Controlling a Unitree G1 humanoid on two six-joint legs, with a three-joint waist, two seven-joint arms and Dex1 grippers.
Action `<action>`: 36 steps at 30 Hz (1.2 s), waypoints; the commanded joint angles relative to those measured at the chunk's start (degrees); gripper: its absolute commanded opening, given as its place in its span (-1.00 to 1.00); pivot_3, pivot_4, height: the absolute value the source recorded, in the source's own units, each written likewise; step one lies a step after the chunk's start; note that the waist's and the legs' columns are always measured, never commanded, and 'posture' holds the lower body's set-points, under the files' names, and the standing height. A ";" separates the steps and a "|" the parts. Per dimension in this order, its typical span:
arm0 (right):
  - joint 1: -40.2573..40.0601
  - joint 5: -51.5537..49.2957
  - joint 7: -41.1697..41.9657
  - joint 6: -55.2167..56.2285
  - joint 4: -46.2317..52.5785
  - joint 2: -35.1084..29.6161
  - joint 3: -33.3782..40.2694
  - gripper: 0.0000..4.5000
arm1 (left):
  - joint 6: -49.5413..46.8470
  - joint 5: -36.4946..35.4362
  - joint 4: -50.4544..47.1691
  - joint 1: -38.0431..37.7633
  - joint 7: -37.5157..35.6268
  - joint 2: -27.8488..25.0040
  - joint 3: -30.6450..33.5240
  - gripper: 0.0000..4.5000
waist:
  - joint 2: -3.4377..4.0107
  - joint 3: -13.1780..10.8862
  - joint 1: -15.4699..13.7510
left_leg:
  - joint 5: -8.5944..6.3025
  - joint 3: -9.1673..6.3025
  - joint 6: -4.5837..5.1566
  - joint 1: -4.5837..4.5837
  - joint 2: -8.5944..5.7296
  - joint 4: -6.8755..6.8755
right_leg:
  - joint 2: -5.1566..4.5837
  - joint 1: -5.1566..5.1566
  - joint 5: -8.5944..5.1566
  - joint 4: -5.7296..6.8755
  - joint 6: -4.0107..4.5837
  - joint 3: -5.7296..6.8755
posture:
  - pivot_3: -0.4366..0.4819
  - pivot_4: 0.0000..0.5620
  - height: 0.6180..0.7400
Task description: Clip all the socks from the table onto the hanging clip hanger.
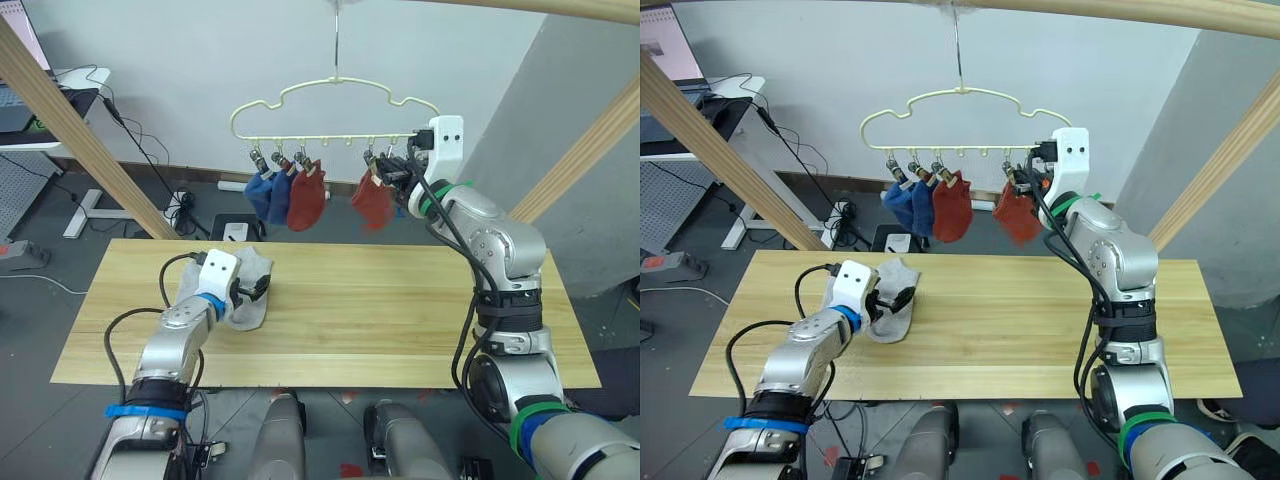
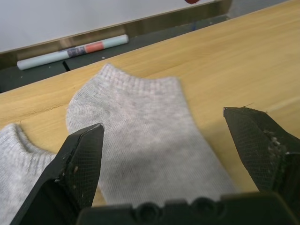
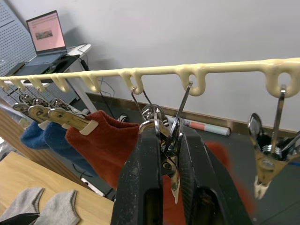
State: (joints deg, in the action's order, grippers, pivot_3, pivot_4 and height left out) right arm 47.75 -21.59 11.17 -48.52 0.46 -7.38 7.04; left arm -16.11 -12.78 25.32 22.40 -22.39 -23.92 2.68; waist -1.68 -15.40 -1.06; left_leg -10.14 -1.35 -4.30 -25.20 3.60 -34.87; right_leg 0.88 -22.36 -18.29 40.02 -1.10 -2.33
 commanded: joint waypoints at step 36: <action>-0.40 -0.85 -0.94 -1.19 3.19 -0.27 0.77 -0.95 | -1.68 1.69 3.62 4.28 -12.20 2.49 1.17 -0.99 | 0.00 0.00 1.05 | 0.01 -0.01 0.01 0.05 -0.03 -0.01 | 0.04 0.03 0.00 0.10 0.00 0.03 | 0.08 -0.13 1.00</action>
State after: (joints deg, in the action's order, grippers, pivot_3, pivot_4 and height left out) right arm 46.19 -21.57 9.52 -50.37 2.46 -6.89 7.28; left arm -17.32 -9.32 32.67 27.05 -33.37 -21.81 3.22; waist -1.68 -15.40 -0.01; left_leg -10.13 -1.36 -4.29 -25.15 3.56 -34.88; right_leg 0.93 -22.34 -18.29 40.12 -1.10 -2.30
